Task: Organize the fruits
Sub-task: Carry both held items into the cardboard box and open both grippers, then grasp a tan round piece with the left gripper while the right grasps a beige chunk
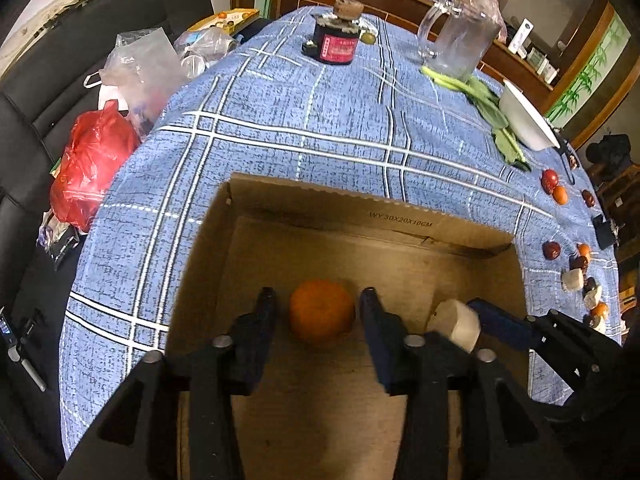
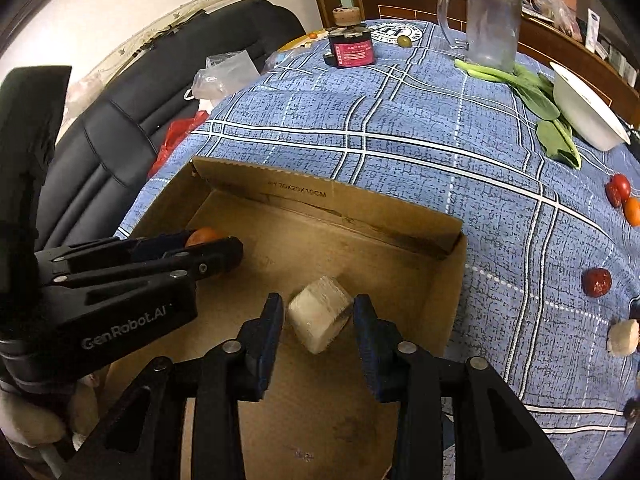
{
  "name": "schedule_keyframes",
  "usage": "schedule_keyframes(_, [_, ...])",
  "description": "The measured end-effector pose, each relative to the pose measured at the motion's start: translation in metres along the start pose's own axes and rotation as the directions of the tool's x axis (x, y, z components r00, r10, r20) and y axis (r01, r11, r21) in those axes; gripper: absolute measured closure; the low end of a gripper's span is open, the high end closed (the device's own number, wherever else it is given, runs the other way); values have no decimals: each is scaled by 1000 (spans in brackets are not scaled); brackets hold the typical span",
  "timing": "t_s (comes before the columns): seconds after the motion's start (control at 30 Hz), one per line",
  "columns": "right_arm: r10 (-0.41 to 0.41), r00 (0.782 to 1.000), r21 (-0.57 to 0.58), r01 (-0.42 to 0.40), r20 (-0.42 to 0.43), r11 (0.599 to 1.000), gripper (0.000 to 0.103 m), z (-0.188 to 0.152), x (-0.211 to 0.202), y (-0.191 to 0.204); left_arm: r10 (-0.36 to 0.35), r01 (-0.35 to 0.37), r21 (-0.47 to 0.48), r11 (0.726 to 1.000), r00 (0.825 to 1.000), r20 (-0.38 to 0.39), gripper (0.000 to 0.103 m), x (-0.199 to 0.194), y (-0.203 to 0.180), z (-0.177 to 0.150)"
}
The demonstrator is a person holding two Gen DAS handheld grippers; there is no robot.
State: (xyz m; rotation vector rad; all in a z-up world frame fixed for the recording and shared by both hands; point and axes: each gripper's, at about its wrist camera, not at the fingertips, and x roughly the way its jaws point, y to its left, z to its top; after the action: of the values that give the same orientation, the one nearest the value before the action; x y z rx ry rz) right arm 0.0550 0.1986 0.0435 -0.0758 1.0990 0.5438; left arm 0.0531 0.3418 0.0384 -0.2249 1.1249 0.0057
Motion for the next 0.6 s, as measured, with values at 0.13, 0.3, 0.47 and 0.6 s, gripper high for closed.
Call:
schedule_keyframes(0.13, [-15, 1000, -18, 15, 28, 1000, 39, 0, -13, 4, 2, -1, -37, 999, 1000, 12, 57, -12, 5, 0])
schedule_keyframes(0.3, [-16, 998, -5, 17, 65, 1000, 39, -12, -47, -5, -21, 26, -128, 991, 999, 40, 54, -40, 6, -4])
schedule_keyframes(0.47, [-17, 996, 120, 6, 93, 993, 38, -44, -87, -45, -53, 70, -172, 983, 994, 98, 45, -69, -21, -19])
schedule_keyframes(0.6, [-41, 994, 264, 12, 105, 964, 38, -83, -119, -100, -82, 93, -137, 986, 993, 83, 45, -71, -61, -33])
